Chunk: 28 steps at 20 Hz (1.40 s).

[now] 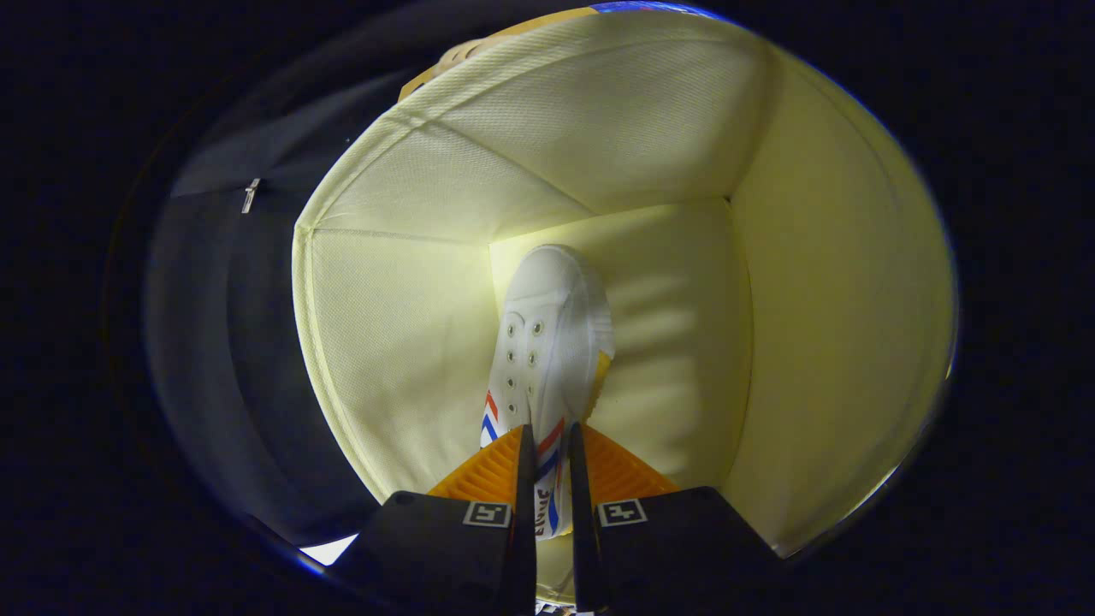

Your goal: Open the storage box then place both shoes into the box .Put the left shoe in first, then the right shoe, with the right side of both shoes facing outward in a uniform manner.

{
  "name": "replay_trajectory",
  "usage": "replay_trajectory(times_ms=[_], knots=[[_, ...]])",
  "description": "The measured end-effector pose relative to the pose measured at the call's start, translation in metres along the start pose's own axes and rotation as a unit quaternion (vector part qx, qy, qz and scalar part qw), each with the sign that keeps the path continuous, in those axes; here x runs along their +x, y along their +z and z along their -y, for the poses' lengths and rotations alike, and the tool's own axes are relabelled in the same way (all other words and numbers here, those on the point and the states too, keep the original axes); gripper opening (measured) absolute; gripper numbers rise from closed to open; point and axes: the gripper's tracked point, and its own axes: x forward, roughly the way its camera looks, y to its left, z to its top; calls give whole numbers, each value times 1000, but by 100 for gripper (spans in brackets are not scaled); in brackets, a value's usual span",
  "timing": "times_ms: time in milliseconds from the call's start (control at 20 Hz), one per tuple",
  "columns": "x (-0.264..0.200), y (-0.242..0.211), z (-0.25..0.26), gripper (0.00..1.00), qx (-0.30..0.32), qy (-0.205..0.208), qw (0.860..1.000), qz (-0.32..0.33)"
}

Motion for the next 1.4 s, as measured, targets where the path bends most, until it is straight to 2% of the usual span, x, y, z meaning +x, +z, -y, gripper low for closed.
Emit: replay_trajectory(times_ms=[100, 200, 250, 300, 350, 400, 500, 550, 700, 900, 1100, 1250, 1400], knots=[[-5, -3, -4, 27, 6, 14, 1000, -5], [-11, -3, -9, 41, 9, 23, 1000, -9], [-14, -2, -11, 52, 10, 31, 999, -10], [-18, -6, -16, 57, 10, 40, 999, -12], [-23, -7, -20, 68, 11, 51, 999, -13], [-29, -8, -27, 72, 14, 66, 998, -14], [-44, -13, -38, 87, 23, 96, 995, -24], [-53, -12, -41, 98, 26, 106, 994, -25], [-84, -12, -40, 99, 40, 134, 990, -24], [-142, -1, -39, 99, 66, 199, 977, -28], [-208, 23, -10, 99, 55, 240, 969, 10], [-253, 43, 35, 98, 40, 243, 968, 55], [-291, 63, 93, 99, 24, 215, 970, 111]])
